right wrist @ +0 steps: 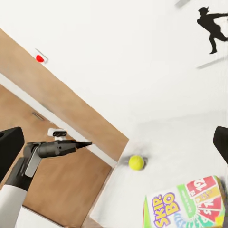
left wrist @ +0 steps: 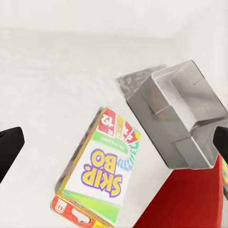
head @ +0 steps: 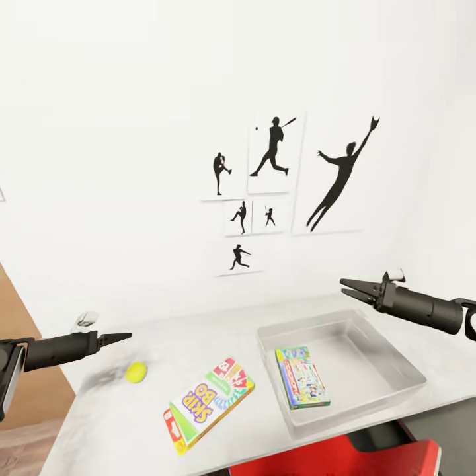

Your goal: Put all the toys in the child's room - the three board games (two on the bed and one on the table), the two jigsaw puzzles on the table, and the tennis ball on the table - inside the toy box on the table in the child's room.

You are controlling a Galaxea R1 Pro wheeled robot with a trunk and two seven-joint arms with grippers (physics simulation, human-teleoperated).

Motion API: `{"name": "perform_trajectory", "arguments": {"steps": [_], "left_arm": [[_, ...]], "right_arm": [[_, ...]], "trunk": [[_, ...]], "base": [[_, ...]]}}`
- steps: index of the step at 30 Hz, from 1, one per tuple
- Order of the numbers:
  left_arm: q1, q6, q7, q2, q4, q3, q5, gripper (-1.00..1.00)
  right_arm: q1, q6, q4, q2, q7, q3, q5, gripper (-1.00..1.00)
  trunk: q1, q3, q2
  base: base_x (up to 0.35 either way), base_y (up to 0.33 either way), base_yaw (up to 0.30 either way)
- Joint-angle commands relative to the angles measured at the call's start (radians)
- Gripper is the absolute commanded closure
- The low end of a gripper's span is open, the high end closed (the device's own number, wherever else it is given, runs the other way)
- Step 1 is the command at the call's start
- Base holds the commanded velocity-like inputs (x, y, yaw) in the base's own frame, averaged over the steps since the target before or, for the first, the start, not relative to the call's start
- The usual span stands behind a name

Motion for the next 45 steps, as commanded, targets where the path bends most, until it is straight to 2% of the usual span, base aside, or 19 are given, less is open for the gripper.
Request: {"name": "perform_trajectory", "arguments": {"steps": [1,13,20,26,30,33,37,41,45], "left_arm": [[-0.001,0.01,-0.01,0.0,-0.001,0.002,-0.01,-1.0],[-0.001,0.01,-0.011,0.001,-0.001,0.006,-0.01,-1.0],[-0.001,0.01,-0.012,0.002,-0.001,0.037,-0.008,-1.0],[-0.001,0.01,-0.014,0.001,-0.005,0.043,-0.003,-1.0],[-0.001,0.01,-0.037,0.002,-0.012,0.045,-0.002,-1.0],[-0.007,0.014,-0.079,0.002,-0.027,0.049,-0.002,-1.0],[-0.014,0.028,-0.118,0.006,-0.078,0.047,-0.007,-1.0],[-0.016,0.052,-0.13,0.006,-0.129,0.044,-0.005,-1.0],[-0.017,0.062,-0.136,0.004,-0.171,0.043,-0.001,-1.0]], "right_arm": [[-0.002,0.004,0.001,0.0,0.009,-0.003,0.008,-1.0],[0.0,0.004,0.016,-0.007,0.009,-0.012,0.008,-1.0],[0.002,0.004,0.022,-0.01,0.009,-0.012,0.008,-1.0],[0.005,0.006,0.023,-0.012,0.01,-0.011,0.008,-1.0],[0.009,0.007,0.026,-0.012,0.011,-0.011,0.008,-1.0],[0.031,0.009,0.047,-0.013,0.013,-0.014,0.008,-1.0],[0.06,0.011,0.071,-0.014,0.017,-0.05,0.008,-1.0],[0.095,0.012,0.08,-0.014,0.019,-0.095,0.008,-1.0],[0.114,0.018,0.081,-0.014,0.02,-0.122,0.007,-1.0]], "trunk": [[0.001,-0.002,-0.002],[0.001,0.004,-0.002],[0.001,0.008,-0.002],[0.001,0.012,-0.002],[0.001,0.015,-0.002],[0.001,0.017,-0.002],[0.001,0.02,-0.002],[0.001,0.024,-0.002],[0.001,0.027,-0.002]], "base": [[-0.005,0.002,-0.271],[-0.143,0.113,-0.275],[-0.243,0.177,-0.276],[-0.195,0.065,-0.275],[-0.099,0.009,-0.274],[-0.03,0.002,-0.273],[-0.01,0.001,-0.272],[-0.003,0.0,-0.268],[-0.001,0.0,-0.265]]}}
